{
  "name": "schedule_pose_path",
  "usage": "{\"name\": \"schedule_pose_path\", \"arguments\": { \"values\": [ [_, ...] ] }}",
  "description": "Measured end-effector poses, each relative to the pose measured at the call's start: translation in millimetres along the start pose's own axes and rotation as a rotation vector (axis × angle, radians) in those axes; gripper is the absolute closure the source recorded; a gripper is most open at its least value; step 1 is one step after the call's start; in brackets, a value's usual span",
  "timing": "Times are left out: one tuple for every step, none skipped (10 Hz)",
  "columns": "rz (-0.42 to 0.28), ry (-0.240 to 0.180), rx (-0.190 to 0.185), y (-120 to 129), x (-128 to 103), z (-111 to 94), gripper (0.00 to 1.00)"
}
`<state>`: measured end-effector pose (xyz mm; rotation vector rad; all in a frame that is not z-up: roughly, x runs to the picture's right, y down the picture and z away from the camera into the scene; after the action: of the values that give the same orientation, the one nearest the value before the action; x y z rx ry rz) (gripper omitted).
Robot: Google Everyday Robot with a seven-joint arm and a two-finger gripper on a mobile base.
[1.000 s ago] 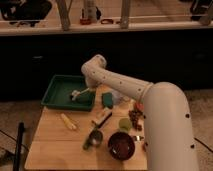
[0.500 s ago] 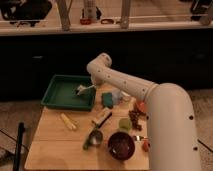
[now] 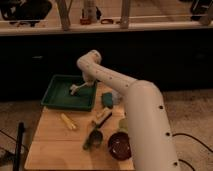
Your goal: Wipe tray with brush
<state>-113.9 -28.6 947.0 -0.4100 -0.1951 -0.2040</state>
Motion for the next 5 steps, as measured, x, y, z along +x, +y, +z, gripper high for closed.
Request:
{"name": "schedule_pose_path", "arguments": {
  "values": [
    [-0.028, -0.012, -0.007, 5, -10, 1, 1.0],
    [-0.051, -0.029, -0.014, 13, -18, -1, 1.0],
    [-0.067, -0.04, -0.019, 25, -22, -5, 1.0],
    [-0.072, -0.039, -0.02, 35, -21, -11, 1.0],
    [-0.066, -0.029, -0.019, 44, -15, -18, 1.0]
  ]
}}
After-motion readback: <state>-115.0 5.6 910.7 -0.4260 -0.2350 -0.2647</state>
